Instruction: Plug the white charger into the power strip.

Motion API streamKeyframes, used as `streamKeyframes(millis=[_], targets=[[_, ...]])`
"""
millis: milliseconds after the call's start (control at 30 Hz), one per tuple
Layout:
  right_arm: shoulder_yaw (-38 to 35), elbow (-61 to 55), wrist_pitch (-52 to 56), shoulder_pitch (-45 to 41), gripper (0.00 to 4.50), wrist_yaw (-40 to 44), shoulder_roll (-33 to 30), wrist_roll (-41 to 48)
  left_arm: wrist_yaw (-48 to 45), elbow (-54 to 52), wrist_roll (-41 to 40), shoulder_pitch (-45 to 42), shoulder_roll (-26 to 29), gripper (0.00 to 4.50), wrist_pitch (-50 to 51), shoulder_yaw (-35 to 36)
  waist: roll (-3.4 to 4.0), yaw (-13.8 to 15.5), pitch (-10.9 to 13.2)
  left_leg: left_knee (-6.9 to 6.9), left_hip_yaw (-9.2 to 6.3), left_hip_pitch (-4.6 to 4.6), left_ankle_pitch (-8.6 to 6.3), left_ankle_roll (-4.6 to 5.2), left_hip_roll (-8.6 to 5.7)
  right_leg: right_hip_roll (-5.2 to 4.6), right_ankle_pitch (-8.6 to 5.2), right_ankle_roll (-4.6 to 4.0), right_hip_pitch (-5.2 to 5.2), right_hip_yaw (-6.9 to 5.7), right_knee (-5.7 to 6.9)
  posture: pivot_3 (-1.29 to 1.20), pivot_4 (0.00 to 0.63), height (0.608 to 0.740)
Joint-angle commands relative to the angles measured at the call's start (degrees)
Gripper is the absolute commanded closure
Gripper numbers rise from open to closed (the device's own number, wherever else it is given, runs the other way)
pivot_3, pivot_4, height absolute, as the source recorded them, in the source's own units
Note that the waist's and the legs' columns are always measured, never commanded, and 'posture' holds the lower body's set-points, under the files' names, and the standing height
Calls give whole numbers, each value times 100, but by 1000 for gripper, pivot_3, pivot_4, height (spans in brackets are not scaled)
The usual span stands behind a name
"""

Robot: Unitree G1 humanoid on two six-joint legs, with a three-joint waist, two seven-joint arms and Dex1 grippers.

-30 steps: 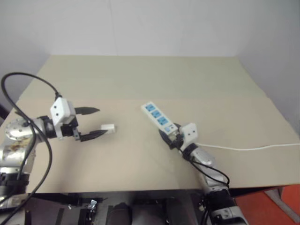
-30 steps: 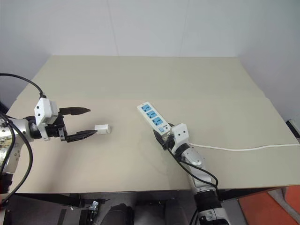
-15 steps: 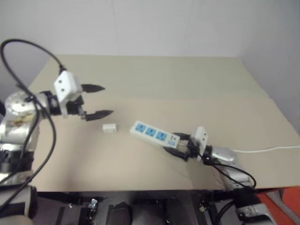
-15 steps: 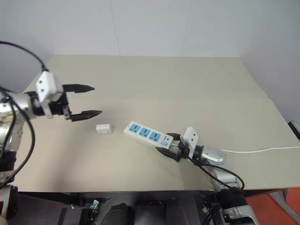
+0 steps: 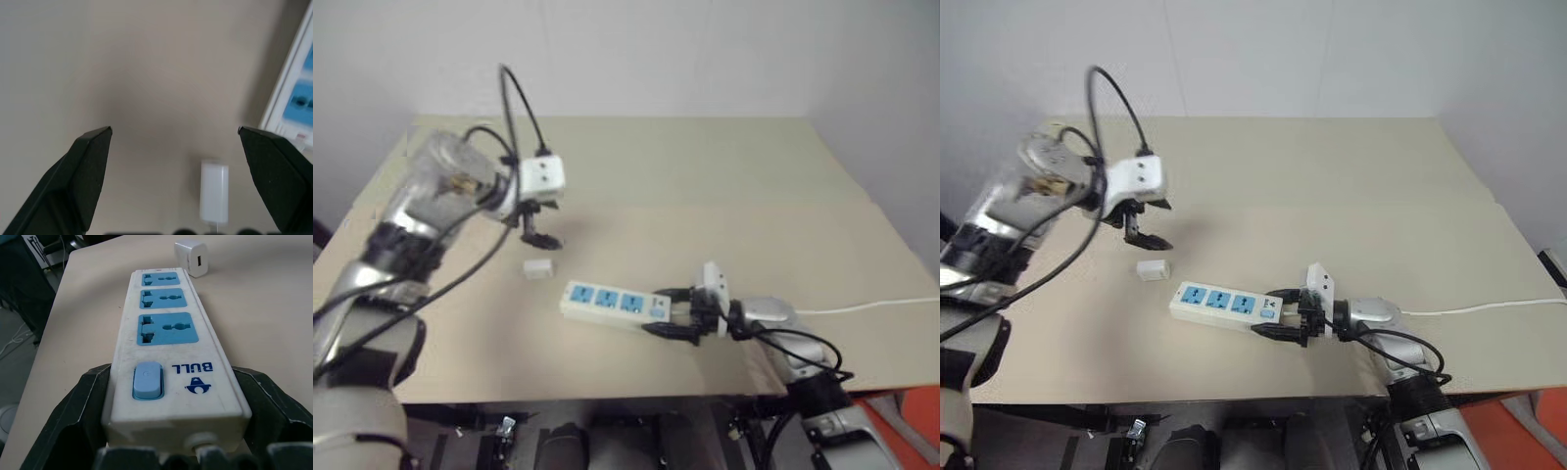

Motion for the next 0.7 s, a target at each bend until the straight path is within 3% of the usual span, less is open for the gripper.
streamKeyframes(millis=[33,400,700], targets=[[172,-264,267,20,1073,-5,51,-18,-308,500,514,-249,-119,0,-665,-344,0,-7,0,0,0,-4,0,0,0,0,0,0,-4,0,-1,0,150,740],[128,-564,443,280,1073,-308,99,-30,-825,1893,1119,-685,-870,0,-1412,-567,-1,14,1,10,-2,-33,0,1,0,-3,1,-2,-24,-2,2,0,150,740],[154,-649,414,365,1073,-473,158,-57,-892,2294,1594,-604,-1091,0,-1758,-649,-2,12,1,10,-5,-33,0,2,1,-1,2,-2,-25,-3,6,0,150,740]])
